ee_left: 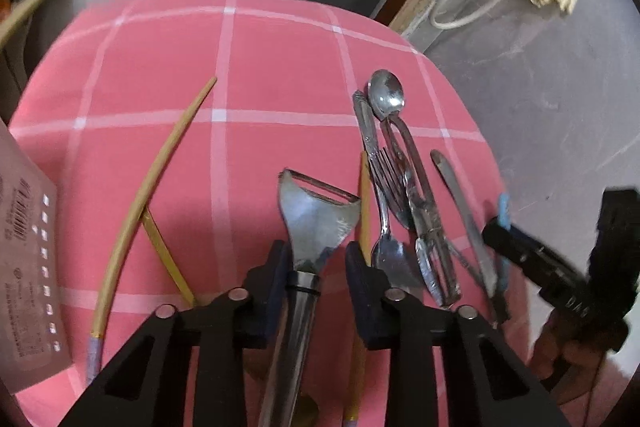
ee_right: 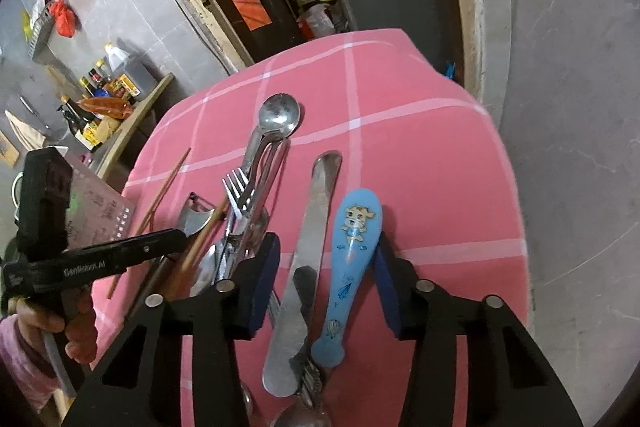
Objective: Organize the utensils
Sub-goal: 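Grasp the blue-handled child spoon with the right tool while the left tool grasps the metal peeler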
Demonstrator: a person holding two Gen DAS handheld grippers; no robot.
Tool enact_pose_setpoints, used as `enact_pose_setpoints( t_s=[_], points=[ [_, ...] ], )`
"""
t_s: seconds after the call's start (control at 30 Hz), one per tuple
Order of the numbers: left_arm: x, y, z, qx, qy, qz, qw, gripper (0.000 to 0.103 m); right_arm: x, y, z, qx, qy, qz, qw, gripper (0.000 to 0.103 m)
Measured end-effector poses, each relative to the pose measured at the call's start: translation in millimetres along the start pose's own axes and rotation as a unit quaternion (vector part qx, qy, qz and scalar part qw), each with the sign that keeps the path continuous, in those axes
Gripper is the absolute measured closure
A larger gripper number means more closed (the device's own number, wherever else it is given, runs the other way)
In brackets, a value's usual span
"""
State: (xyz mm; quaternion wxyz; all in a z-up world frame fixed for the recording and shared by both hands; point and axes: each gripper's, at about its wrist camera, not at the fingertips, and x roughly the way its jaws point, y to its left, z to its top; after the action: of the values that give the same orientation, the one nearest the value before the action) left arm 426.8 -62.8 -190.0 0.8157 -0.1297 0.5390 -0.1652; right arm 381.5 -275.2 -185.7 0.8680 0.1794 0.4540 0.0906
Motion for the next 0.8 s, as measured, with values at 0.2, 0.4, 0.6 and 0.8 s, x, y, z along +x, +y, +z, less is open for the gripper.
enact_pose_setpoints(
  t_s=[0.2, 0.4, 0.6, 0.8],
  points=[
    [4.0, 19.6, 3.3, -0.068, 0.027, -0.044, 0.9964, 0.087, 4.5, 0.1, -2.8, 0.010, 0.011, 0.014, 1.000, 0.068],
    [8.2, 16.8, 0.4, -0.084, 0.049, -0.069, 0.9929, 0.087, 3.7, -3.9, -2.7, 0.016, 0.019, 0.016, 1.000, 0.083],
    [6.5, 12.8, -1.0, -0.095, 0.052, -0.098, 0.9892, 0.089, 0.9, -6.5, -4.8, 0.023, 0.021, 0.021, 0.999, 0.089],
    [4.3, 8.6, 4.8, -0.091, 0.049, -0.113, 0.9882, 0.094, 1.2, -6.9, -5.2, 0.025, 0.024, 0.029, 0.999, 0.089]
  ],
)
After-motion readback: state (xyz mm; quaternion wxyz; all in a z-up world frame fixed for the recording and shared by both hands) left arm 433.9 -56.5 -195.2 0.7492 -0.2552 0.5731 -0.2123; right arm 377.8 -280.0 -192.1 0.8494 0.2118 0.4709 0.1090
